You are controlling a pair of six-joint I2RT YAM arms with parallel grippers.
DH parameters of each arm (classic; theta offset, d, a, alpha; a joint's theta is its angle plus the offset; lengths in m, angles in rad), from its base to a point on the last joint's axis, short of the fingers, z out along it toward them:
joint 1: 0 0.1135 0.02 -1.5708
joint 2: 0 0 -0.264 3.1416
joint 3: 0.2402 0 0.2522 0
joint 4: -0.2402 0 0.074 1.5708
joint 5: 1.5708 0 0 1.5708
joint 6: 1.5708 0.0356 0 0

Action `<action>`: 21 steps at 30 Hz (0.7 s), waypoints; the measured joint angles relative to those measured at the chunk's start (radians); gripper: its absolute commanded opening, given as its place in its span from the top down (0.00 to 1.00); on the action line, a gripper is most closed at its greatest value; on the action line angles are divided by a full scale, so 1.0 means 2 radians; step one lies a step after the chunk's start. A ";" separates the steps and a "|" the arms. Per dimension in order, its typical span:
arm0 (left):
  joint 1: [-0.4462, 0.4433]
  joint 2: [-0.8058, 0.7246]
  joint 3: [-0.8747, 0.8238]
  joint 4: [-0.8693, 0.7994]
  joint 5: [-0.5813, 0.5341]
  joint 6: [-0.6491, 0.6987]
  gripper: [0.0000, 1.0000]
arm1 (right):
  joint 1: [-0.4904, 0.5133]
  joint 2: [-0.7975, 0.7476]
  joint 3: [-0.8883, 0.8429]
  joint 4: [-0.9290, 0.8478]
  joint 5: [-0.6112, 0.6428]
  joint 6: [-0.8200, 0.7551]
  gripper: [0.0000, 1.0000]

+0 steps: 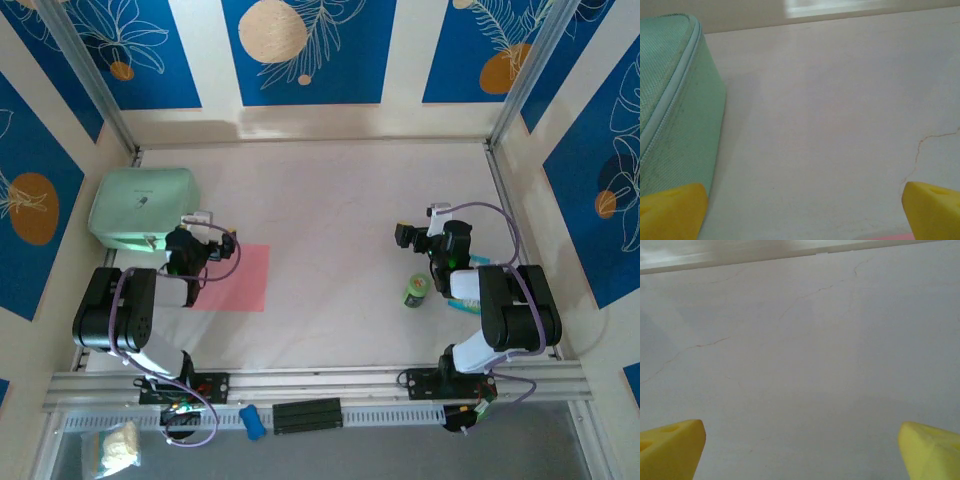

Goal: Fold a paper plane with a square sheet of paper (pick it up from the middle)
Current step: Move the square sheet of paper to the center of the table.

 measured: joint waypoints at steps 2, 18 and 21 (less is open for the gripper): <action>0.000 0.000 0.000 0.000 0.000 0.000 0.01 | 0.000 0.000 0.000 0.000 0.000 0.000 0.01; 0.000 0.000 0.000 0.000 -0.003 0.000 0.01 | 0.000 0.000 0.000 0.000 0.000 0.000 0.01; 0.000 0.000 0.000 0.000 -0.004 0.000 0.01 | 0.000 0.000 0.000 0.000 0.000 0.000 0.01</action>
